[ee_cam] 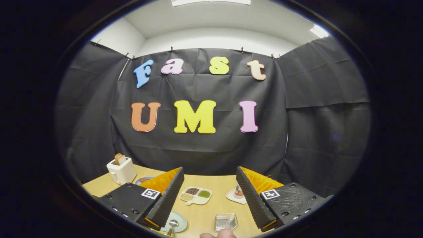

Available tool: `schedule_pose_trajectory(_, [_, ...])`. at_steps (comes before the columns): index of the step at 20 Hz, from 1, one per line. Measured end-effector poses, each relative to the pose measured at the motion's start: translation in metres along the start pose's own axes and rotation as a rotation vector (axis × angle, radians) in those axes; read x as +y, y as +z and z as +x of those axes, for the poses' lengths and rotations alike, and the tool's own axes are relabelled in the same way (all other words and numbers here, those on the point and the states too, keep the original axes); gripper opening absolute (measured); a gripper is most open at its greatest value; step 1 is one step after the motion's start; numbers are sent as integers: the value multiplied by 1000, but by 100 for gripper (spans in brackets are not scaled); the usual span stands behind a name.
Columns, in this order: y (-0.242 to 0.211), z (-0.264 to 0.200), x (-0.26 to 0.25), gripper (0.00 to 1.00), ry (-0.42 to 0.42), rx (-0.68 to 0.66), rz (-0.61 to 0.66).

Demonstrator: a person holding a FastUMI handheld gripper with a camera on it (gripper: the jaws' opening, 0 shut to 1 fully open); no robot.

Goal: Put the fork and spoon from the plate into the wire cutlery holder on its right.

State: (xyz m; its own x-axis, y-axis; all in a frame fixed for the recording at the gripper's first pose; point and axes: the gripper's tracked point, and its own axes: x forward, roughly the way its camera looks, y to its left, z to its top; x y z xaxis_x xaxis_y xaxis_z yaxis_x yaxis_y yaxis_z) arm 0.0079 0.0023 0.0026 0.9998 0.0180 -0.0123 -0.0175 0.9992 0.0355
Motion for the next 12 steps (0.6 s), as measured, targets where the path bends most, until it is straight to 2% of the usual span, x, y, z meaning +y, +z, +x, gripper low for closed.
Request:
schedule_pose_trajectory(8, [-12, 4, 39, 95, 78, 79, -40])
schedule_pose_trajectory(12, [-63, 2, 74, 95, 159, 290, -33])
